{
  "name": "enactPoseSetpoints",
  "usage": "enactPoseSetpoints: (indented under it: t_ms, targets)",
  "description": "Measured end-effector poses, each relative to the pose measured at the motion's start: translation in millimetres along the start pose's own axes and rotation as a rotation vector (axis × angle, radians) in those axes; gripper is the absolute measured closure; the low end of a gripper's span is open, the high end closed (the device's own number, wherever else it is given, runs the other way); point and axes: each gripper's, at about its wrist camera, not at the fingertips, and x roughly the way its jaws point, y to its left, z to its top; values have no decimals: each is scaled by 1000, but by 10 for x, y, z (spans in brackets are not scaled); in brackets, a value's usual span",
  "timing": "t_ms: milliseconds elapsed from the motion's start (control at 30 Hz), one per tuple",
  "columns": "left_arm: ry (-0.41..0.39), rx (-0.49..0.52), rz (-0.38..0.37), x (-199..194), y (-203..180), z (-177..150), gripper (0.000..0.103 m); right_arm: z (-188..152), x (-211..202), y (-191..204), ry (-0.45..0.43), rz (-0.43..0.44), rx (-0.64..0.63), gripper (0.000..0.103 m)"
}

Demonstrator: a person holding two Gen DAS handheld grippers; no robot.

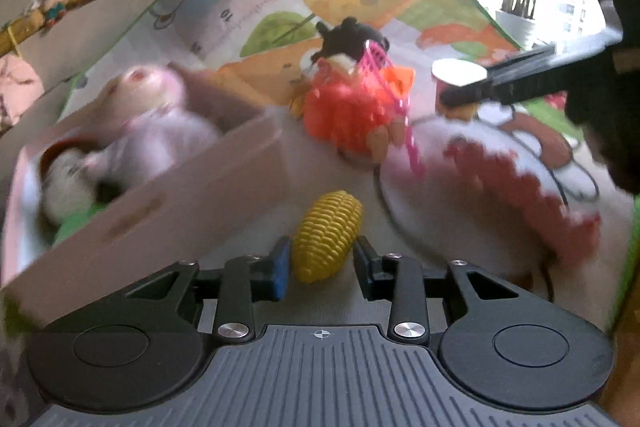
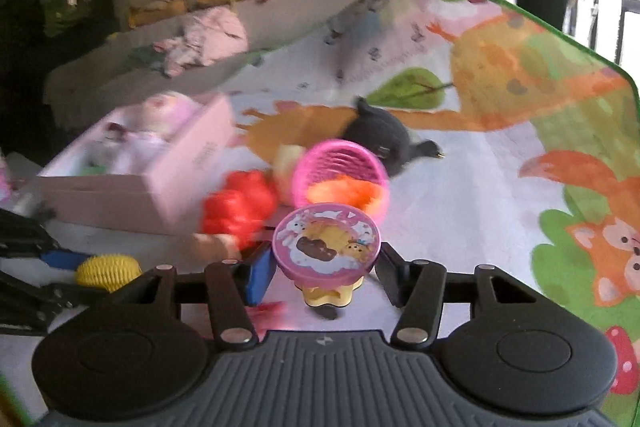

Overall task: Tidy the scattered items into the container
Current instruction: 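Grasp the pink round lidded toy with the right tool while the left tool grasps the yellow corn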

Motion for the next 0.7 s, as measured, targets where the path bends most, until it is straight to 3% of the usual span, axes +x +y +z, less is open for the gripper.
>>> enactPoseSetpoints:
  t_ms: [200, 267, 367, 500, 567, 700]
  targets:
    - [41, -34, 43, -416, 202, -394, 63, -139, -195, 556, 25, 195, -55, 49]
    - [43, -75, 84, -479, 308, -475, 54, -210, -153, 768, 50, 250, -76, 49]
    - [35, -143, 153, -536, 434, -539, 52, -292, -20, 1007, 88, 289, -87, 49]
    - [18, -225, 166, -611, 495, -564, 38, -417, 106, 1183, 105, 275, -110, 48]
    - [6, -236, 158, -654, 469, -565, 25, -444, 149, 1153, 109, 257, -82, 42]
    - [-19, -249, 141, -650, 404, -555, 17, -514, 151, 1044, 78, 236, -16, 36]
